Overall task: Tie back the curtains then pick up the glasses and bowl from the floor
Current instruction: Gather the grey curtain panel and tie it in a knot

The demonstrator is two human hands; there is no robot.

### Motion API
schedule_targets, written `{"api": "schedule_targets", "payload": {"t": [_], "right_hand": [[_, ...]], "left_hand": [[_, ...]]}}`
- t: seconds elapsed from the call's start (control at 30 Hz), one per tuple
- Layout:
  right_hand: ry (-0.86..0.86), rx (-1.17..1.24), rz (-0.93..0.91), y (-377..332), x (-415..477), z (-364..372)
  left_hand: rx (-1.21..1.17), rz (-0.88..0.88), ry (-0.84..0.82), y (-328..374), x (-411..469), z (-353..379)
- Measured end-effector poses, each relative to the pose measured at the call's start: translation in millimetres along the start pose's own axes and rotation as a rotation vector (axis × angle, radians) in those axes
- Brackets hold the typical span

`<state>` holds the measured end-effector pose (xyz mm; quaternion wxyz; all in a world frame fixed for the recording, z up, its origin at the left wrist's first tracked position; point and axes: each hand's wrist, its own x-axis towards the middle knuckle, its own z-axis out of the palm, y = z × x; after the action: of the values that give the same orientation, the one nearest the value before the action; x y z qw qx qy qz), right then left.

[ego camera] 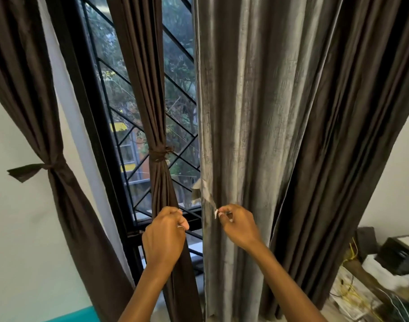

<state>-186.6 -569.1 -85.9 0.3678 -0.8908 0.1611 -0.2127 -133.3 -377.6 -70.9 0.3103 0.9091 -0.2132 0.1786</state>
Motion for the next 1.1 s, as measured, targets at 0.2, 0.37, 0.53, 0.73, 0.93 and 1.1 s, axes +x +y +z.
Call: {"api": "schedule_targets", "payload": {"t": [0.2, 0.37, 0.53, 0.73, 0.93, 1.1], "right_hand": [[0.048, -0.036, 0.025, -12.5, 46.1, 12.8], [0.048, -0.105, 0.046, -18.1, 91.8, 30.3], [0.035, -0.1, 0.008, -22.9, 116.2, 51.8], [0.111, -0.066, -0.089, -20.7, 110.7, 70.0], [0.141, 0.012, -0.185, -4.4, 92.7, 76.6], [0.159, 0.061, -0.276, 7.4, 75.8, 66.0]], "left_hand": [[-0.066, -0.024, 0.025, -14.3, 20.3, 18.5], [-0.132, -0.028, 0.007, -24.9, 34.2, 33.9], [-0.257, 0.005, -0.045, -33.1, 45.5, 45.0], [-0.385, -0.004, -0.005, -44.0, 65.0, 54.7], [-0.452, -0.085, -0.047, -25.1, 75.5, 71.2], [-0.436, -0.107, -0.035, 8.2, 73.4, 76.0]]}}
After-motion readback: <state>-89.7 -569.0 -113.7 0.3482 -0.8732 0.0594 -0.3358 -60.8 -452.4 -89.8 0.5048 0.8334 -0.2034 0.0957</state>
